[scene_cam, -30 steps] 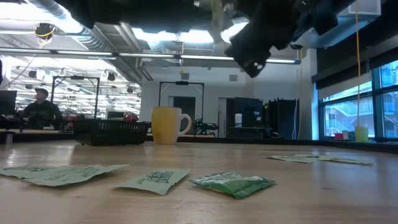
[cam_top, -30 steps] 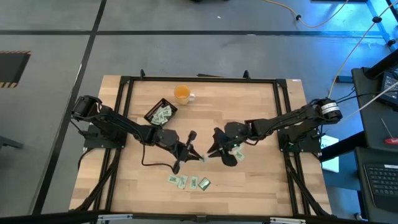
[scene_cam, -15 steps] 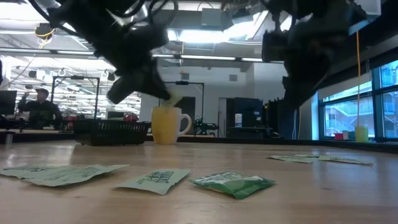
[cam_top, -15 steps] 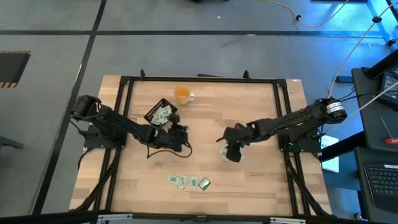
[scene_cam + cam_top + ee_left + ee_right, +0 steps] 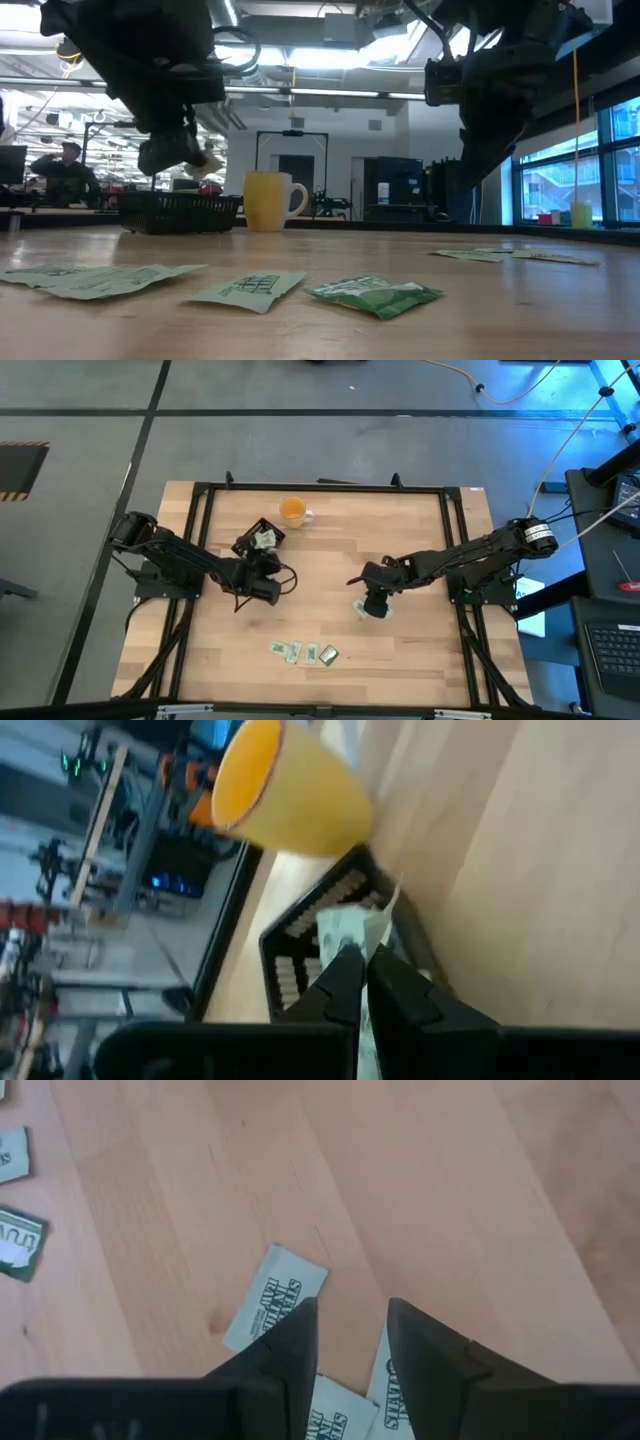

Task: Pick and place Stevia / Truvia into bins
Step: Put the green stevia packet into the black bin

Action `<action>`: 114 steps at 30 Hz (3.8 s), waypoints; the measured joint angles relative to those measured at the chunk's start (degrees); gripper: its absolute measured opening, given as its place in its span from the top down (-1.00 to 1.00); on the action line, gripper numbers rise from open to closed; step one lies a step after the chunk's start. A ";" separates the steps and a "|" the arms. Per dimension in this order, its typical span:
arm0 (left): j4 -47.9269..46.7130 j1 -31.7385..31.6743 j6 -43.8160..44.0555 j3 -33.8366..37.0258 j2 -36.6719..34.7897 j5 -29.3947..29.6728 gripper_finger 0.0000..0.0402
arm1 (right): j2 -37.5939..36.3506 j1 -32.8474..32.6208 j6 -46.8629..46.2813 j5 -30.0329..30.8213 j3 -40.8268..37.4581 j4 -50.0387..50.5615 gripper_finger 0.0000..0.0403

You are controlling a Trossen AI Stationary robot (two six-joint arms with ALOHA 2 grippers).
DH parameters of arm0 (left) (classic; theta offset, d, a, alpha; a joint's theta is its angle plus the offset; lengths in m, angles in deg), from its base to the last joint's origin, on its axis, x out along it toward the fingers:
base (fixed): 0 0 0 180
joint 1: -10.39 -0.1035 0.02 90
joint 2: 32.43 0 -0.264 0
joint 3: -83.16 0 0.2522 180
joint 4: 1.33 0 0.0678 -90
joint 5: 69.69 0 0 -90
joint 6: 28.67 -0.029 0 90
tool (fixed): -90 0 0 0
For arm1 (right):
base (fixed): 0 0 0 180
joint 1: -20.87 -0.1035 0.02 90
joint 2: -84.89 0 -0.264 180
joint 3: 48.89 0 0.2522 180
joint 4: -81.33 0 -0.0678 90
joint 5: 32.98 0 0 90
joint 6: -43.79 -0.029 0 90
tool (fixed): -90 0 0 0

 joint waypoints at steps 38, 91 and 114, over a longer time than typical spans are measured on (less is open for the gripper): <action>-8.15 -10.72 12.74 -1.85 0.07 -13.84 0.67 | 1.30 -0.17 -9.15 -0.98 -0.07 12.61 0.57; 31.83 -8.31 -24.08 -3.23 0.09 -35.73 0.69 | 11.08 -0.17 9.91 -14.76 5.29 -15.66 0.98; 49.81 0.83 -43.85 -3.23 0.09 -55.39 0.29 | 10.91 0.14 15.07 -35.49 5.31 -44.27 0.97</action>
